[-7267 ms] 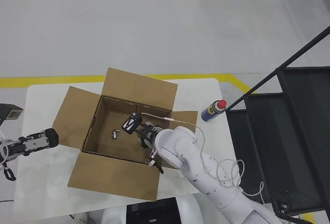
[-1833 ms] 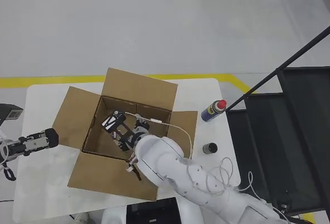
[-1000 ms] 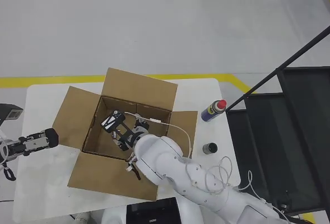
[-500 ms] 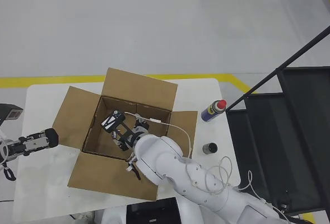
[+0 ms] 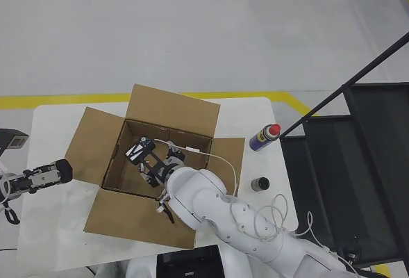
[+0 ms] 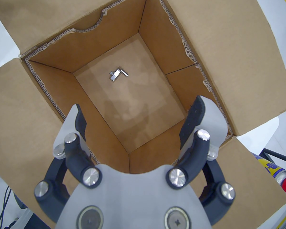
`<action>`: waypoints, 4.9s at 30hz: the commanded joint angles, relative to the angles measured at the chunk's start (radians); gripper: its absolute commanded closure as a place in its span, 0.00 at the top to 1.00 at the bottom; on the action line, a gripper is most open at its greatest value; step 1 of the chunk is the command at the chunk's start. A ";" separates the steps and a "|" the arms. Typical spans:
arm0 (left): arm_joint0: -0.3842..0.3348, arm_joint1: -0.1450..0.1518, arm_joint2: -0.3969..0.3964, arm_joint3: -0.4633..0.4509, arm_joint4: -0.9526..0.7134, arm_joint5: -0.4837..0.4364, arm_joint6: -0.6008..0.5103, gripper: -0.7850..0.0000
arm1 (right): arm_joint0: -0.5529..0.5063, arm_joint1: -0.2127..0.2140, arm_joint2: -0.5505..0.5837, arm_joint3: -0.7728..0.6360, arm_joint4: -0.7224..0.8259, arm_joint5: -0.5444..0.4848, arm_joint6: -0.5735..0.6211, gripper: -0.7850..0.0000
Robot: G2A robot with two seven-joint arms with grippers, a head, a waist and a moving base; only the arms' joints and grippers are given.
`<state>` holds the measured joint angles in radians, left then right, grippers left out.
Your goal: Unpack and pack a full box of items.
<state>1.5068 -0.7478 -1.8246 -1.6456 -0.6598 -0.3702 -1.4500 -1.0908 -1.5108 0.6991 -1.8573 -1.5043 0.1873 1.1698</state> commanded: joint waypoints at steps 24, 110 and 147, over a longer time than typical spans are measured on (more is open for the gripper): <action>0.000 0.000 0.000 0.000 0.000 0.000 0.000 1.00 | 0.000 0.000 0.000 0.000 0.000 0.000 0.000 1.00; 0.000 0.000 0.000 0.000 0.000 0.000 0.000 1.00 | 0.352 -0.334 -0.103 0.997 0.718 0.289 -0.395 0.86; 0.000 0.000 0.000 0.000 0.000 0.000 0.000 1.00 | 0.423 -0.441 -0.072 1.280 0.808 0.265 -0.539 0.00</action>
<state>1.5067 -0.7478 -1.8246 -1.6456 -0.6598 -0.3702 -1.4500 -0.6673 -1.9515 0.6263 -0.5767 -0.6950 0.4525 0.6337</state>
